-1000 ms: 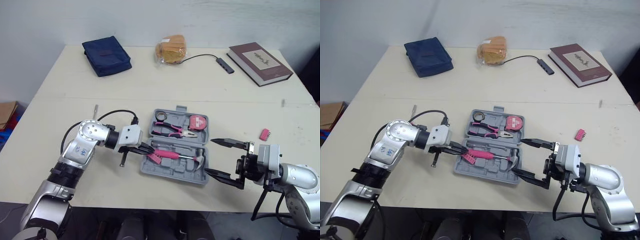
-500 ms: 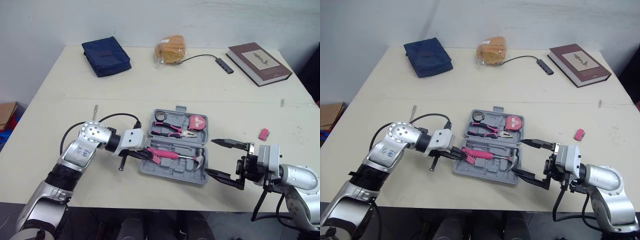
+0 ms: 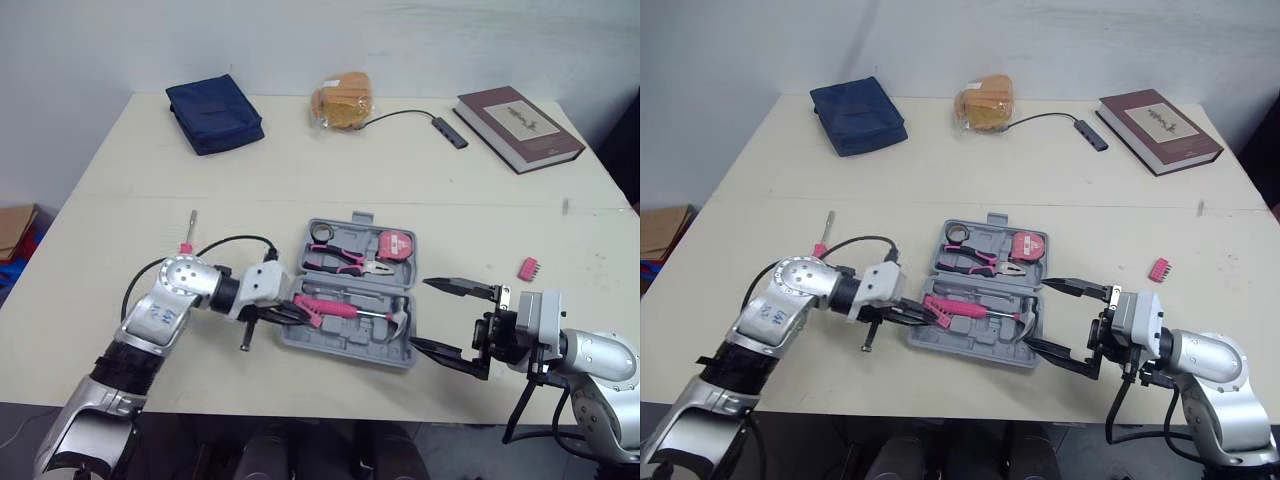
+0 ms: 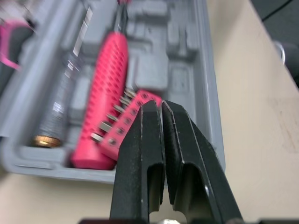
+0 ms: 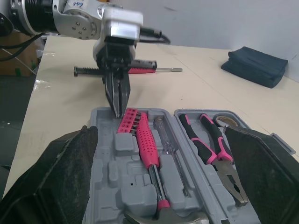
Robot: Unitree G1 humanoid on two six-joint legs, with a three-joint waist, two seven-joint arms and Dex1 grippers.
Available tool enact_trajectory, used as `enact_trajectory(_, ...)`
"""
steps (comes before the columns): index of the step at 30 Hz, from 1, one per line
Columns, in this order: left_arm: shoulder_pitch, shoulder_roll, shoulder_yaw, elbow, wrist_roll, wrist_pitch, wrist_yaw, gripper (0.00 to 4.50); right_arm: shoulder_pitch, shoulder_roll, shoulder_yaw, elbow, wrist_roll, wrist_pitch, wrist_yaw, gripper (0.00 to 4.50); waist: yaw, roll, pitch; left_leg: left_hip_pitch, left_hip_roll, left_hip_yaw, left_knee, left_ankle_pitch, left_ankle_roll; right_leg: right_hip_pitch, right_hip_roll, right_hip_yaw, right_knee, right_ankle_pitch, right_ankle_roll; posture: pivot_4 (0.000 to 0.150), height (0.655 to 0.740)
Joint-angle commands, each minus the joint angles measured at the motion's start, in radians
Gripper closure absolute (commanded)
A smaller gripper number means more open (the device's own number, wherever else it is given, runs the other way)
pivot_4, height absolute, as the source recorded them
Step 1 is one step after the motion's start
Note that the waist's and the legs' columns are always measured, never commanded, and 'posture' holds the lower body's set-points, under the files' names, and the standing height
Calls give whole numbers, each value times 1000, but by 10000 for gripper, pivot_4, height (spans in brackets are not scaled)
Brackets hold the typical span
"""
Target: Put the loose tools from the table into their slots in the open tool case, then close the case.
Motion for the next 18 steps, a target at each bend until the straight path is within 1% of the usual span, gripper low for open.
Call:
enact_trajectory(1, -43, -5, 52, 30, -28, -64, -5, 44075, 1, 4, -30, -3, 7, -24, 0, 0, 0, 0, 0, 0, 0, 0, 0, 0, 0, 0, 0, 0, 0, 0, 0, 1500, 7400)
enact_trajectory(5, -75, -18, 44, 96, 4, -108, 16, 44075, 0, 7, -25, 1, 3, -29, -1, 0, 1, 0, 0, 0, -1, 0, 0, 0, 0, 0, 0, -1, 0, 0, 0, 1500, 7400)
enact_trajectory(10, -107, -35, -8, 176, 80, -166, 32, 44075, -4, 9, -21, 6, 0, -36, -1, 0, 1, 0, 0, -1, -1, 0, 0, 0, 0, 0, 1, -1, 0, 0, 0, 1500, 7400)
enact_trajectory(13, -109, -43, -19, 194, 95, -173, 33, 44075, -4, 10, -21, 7, -1, -37, -3, 0, 1, 0, 0, -1, -1, 0, 0, 0, 0, 0, 1, -1, 1, 0, 0, 1500, 7400)
enact_trajectory(16, -105, -44, -45, 208, 138, -160, 50, 44075, 3, 11, -22, 3, -1, -40, -3, 0, 1, 0, 0, -2, 0, 0, 0, 0, 0, 0, 1, -2, 1, 0, 1, 1500, 7400)
enact_trajectory(18, -93, -45, -52, 199, 140, -171, 38, 44075, 4, 12, -23, 3, -1, -41, -4, 0, 1, 0, 0, -2, 0, 0, 0, 0, 0, 0, 1, -2, 1, 0, 1, 1500, 7400)
